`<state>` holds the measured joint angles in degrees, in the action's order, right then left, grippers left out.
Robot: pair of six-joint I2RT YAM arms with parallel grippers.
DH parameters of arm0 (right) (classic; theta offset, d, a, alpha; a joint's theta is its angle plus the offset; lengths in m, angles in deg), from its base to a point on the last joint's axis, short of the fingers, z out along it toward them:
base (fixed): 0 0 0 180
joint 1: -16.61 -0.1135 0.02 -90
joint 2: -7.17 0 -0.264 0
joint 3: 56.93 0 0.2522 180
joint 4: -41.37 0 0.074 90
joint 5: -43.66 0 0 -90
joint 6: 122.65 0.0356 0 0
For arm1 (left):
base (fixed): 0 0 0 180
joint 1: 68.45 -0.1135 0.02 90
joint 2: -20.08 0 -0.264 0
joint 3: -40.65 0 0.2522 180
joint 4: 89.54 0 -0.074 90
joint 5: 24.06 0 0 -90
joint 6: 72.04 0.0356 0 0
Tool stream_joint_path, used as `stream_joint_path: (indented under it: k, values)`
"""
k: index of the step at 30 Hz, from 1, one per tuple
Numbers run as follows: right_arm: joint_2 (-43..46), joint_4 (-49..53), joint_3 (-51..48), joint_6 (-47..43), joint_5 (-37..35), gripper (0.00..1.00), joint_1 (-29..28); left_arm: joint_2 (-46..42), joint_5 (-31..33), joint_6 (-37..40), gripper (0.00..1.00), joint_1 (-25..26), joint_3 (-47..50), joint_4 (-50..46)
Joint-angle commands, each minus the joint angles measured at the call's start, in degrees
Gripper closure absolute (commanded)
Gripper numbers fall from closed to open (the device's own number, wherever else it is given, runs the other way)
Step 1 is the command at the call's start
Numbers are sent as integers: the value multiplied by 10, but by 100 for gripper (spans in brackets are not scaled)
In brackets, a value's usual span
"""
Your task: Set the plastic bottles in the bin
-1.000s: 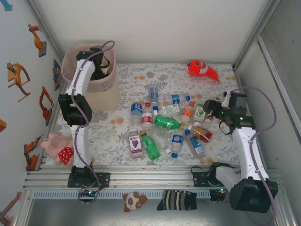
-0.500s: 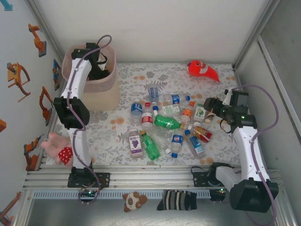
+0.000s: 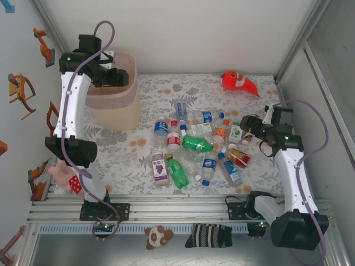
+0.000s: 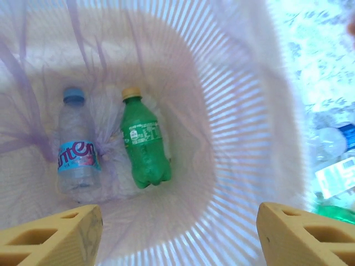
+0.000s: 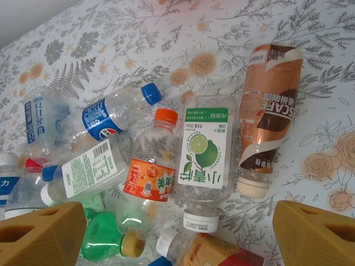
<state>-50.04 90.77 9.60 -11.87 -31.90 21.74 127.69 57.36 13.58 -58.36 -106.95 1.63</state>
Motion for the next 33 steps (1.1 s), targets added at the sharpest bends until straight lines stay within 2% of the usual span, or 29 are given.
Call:
stream_joint_path:
  k: [1,8,12,23,27,33]
  values:
    - [2,21,23,-16,10,14,1,-44,-15,-22,27,19,18,20]
    - [8,26,30,-17,10,14,1,-113,2,-36,29,75,69,61]
    - [11,25,30,-16,6,14,1,-141,49,-45,29,120,106,89]
    - [18,39,39,-19,-5,14,1,-195,112,-102,30,233,276,195]
    - [22,41,34,-19,-12,14,1,-199,132,-123,30,256,351,242]
    - [25,44,24,-16,-13,14,1,-179,130,-169,28,264,432,284]
